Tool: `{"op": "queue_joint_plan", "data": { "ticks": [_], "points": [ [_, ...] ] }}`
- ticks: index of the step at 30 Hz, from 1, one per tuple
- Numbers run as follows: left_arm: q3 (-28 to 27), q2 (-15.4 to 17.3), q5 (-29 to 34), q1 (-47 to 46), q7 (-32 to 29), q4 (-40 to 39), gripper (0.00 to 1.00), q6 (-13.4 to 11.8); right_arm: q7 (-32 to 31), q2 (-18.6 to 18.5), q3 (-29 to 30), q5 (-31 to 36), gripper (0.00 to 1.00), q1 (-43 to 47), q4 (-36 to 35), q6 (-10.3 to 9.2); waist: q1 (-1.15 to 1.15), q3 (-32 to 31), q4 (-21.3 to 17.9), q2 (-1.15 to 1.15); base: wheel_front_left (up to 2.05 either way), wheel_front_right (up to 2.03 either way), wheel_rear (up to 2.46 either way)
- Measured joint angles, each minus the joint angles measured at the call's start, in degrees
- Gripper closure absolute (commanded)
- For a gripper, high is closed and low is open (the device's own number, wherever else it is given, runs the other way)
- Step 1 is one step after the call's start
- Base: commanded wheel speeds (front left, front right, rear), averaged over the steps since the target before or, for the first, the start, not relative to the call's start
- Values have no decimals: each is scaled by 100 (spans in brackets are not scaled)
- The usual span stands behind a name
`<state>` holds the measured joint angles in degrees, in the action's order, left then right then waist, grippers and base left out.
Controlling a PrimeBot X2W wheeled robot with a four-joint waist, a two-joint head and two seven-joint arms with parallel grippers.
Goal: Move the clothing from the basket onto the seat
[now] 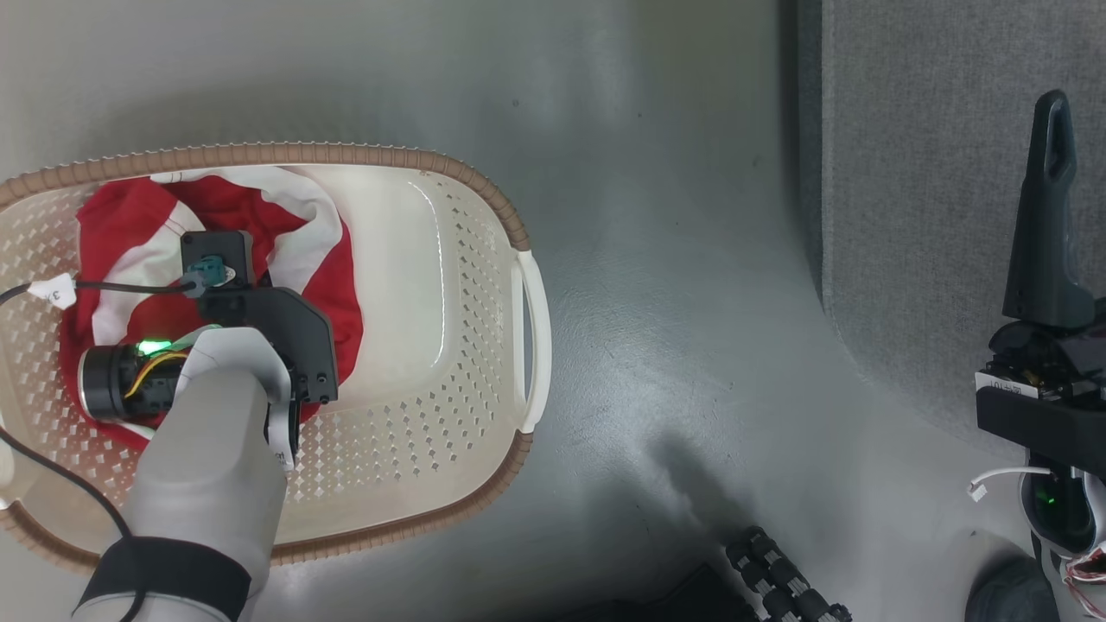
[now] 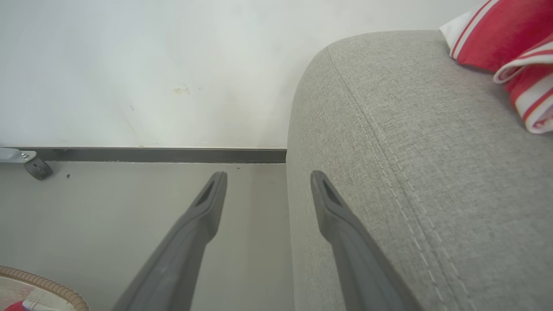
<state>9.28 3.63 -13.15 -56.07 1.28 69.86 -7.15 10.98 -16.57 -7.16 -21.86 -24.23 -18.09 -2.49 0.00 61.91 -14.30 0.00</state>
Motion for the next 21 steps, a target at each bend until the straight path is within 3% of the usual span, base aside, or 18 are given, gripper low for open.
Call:
{"op": "queue_joint_plan", "data": {
  "ticks": [9,21],
  "points": [
    [-148,-91,-77,-176,99,12,100,1,49,0,-7,1,0,-198,68,48,0,15,43,0,0,0,0],
    [8,-147,-84,-64,770,12,100,10,131,0,-79,14,0,-354,606,151,0,-403,156,0,0,0,0]
  ]
}}
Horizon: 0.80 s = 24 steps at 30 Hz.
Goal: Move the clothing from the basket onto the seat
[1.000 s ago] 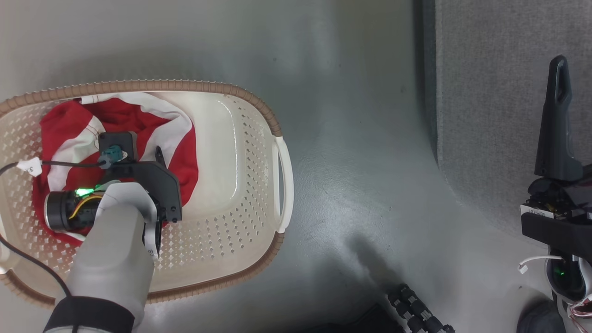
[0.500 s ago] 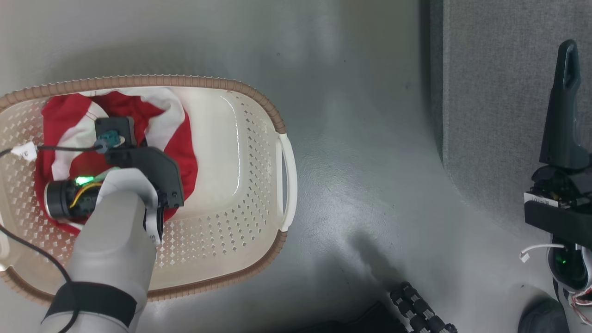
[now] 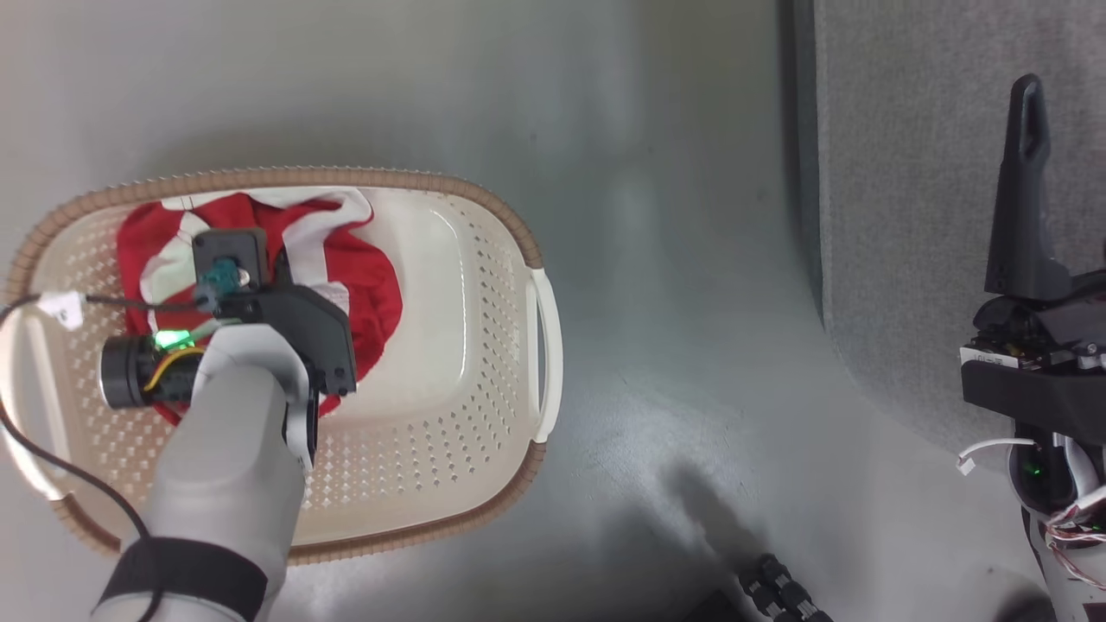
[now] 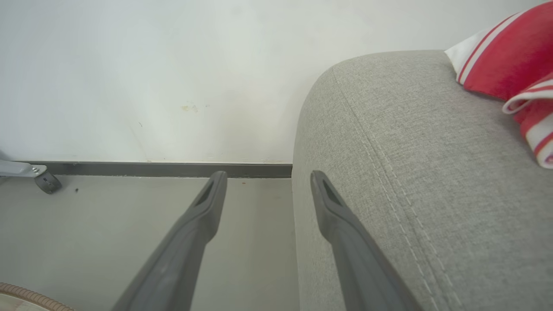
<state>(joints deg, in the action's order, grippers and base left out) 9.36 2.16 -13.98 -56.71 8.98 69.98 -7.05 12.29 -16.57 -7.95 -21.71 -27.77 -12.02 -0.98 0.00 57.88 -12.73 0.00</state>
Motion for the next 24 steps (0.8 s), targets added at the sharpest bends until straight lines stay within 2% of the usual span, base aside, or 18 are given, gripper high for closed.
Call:
{"op": "queue_joint_plan", "data": {
  "ticks": [6,14,24],
  "points": [
    [86,-10,-82,255,296,-30,100,62,41,-7,-33,8,0,-10,347,59,0,-322,92,-1,0,0,0],
    [428,-13,-635,737,483,-423,100,244,49,-5,-136,13,0,-101,946,166,-1,-876,226,0,0,0,0],
    [829,-22,-1139,1198,531,-1127,100,253,85,-23,-119,8,0,-89,1510,253,-1,-1672,477,-1,0,0,0]
  ]
}}
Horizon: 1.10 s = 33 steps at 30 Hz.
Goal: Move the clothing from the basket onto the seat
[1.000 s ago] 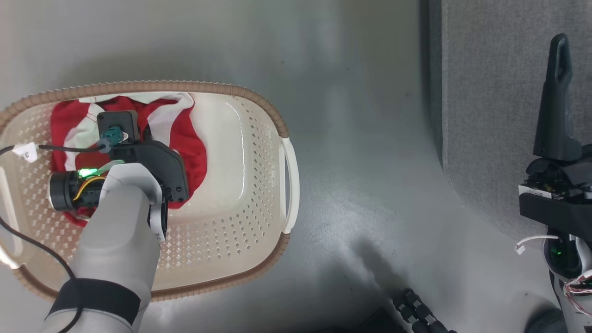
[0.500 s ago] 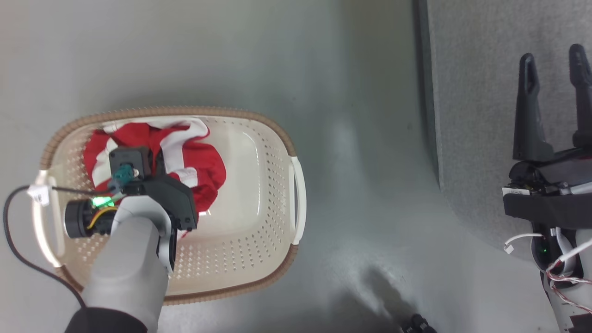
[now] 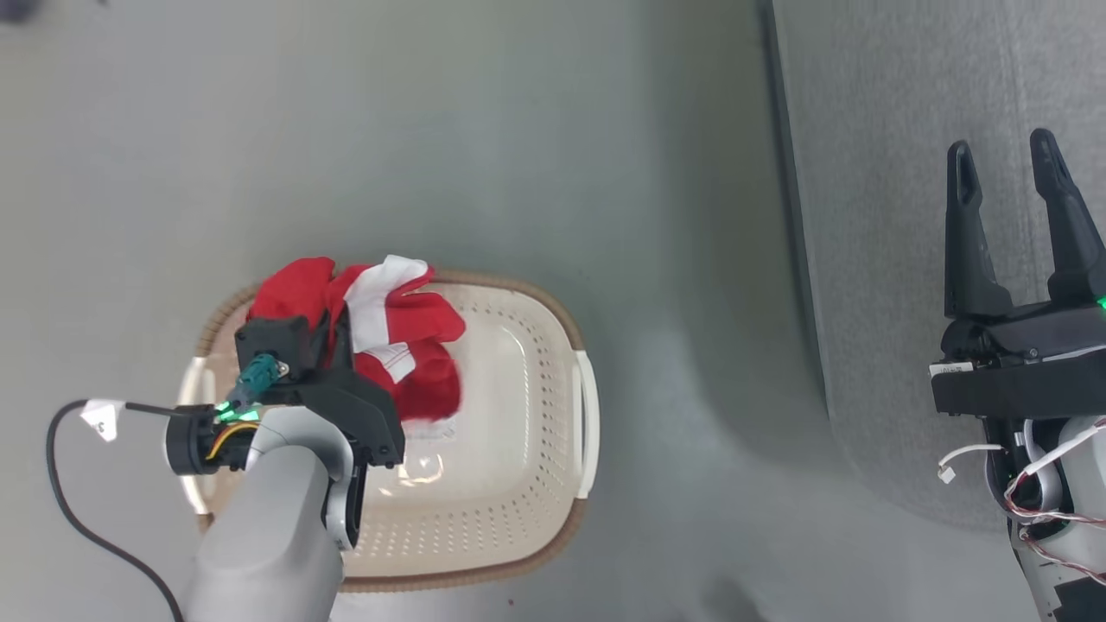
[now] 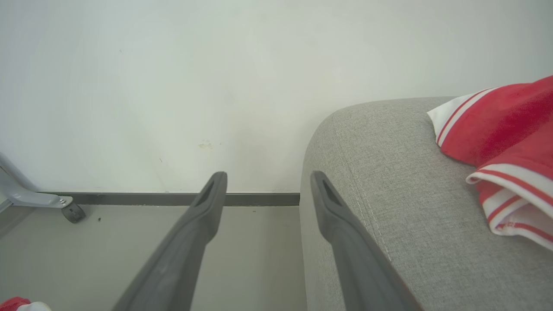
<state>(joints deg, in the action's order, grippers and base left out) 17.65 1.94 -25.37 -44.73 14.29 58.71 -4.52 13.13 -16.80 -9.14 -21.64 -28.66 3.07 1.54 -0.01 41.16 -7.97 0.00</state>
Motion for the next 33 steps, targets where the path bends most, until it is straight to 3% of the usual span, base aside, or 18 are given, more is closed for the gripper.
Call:
{"op": "queue_joint_plan", "data": {
  "ticks": [18,26,33],
  "points": [
    [-65,20,246,917,0,-1747,100,1,16,37,-85,-11,0,643,706,32,0,-1520,602,0,0,0,0],
    [-83,193,430,1501,1,-2657,100,112,33,227,-318,-11,0,954,968,70,0,-2233,732,0,0,0,0],
    [12,255,465,2059,1,-3370,100,380,34,409,-512,-13,0,1395,1152,75,-1,-2851,747,0,0,0,0]
  ]
}}
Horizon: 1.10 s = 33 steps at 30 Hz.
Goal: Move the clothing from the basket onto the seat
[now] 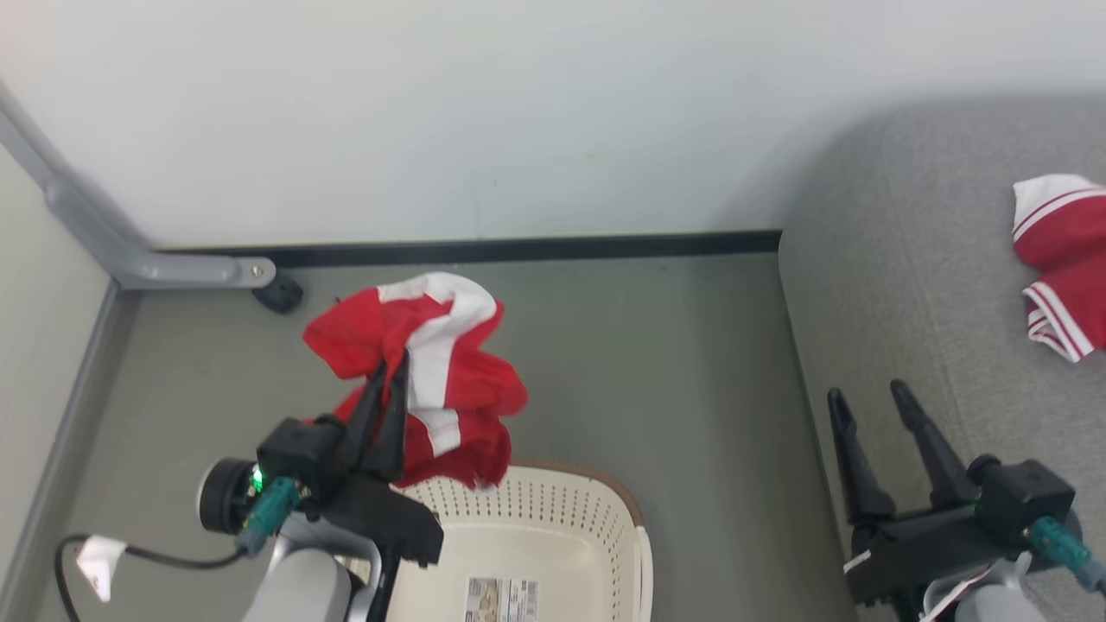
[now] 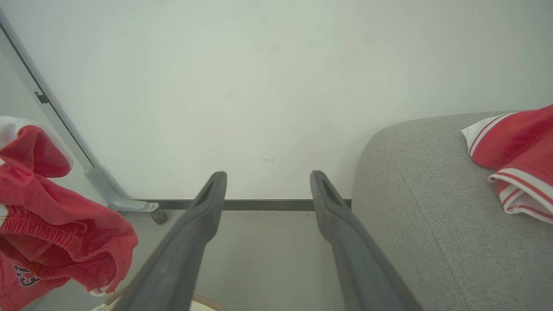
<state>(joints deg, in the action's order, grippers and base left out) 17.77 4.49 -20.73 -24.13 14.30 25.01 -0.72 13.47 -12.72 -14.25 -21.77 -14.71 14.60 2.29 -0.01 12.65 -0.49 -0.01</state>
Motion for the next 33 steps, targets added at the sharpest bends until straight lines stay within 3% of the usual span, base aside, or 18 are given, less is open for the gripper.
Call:
{"op": "queue_joint_plan", "data": {
  "ticks": [7,17,33],
  "points": [
    [321,16,23,612,0,-555,100,280,-5,105,-194,1,0,518,27,-1,0,-606,-61,0,0,0,0],
    [873,1,56,1229,-4,-1340,100,436,-71,227,-434,2,0,1079,-364,-12,0,-1231,-243,0,0,0,0],
    [1282,-25,66,1302,-409,-1984,100,483,-238,253,-598,3,0,1367,-929,-62,1,-1342,-413,1,0,0,0]
  ]
}}
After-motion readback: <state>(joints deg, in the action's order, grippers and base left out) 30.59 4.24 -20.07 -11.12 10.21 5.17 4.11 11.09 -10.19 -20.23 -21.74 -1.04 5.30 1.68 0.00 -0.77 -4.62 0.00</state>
